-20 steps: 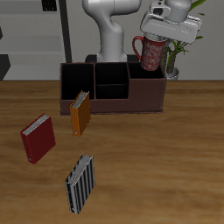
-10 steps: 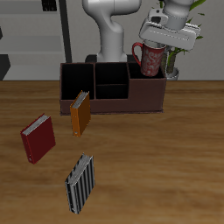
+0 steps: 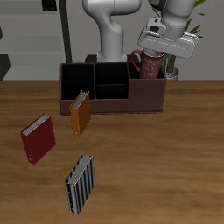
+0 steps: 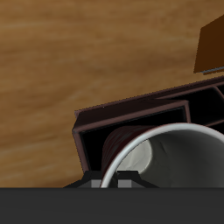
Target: Place the red mug into the back desk caddy's right compartment
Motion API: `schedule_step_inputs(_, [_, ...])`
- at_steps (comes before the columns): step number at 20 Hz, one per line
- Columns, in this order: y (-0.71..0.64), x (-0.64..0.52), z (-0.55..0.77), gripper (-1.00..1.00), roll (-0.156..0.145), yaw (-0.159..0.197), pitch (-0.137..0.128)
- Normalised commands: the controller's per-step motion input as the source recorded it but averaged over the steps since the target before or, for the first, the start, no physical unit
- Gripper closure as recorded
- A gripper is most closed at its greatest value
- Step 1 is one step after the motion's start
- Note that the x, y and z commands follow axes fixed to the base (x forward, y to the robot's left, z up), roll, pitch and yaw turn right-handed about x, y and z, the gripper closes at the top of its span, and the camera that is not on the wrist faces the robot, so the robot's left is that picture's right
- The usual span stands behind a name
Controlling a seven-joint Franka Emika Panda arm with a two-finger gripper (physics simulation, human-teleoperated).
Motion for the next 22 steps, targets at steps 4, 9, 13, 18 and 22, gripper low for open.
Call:
schedule_step_inputs(4, [-0.07, 0.10, -0.21, 1.00, -0.001, -0.049, 0.074])
schedule_step_inputs(9, [0.00, 0.05, -0.17, 1.00, 0.035, -0.072, 0.098])
schedule_step_inputs(13, [0.16, -0.07, -0.06, -1.00, 0.179, -0.098, 0.087])
schedule_step_inputs(18, [0.00, -0.04, 0.14, -1.00, 0.022, -0.047, 0.004])
schedule_step_inputs(22, [-0.05, -0.01, 0.16, -1.00, -0.002, -0.003, -0.021])
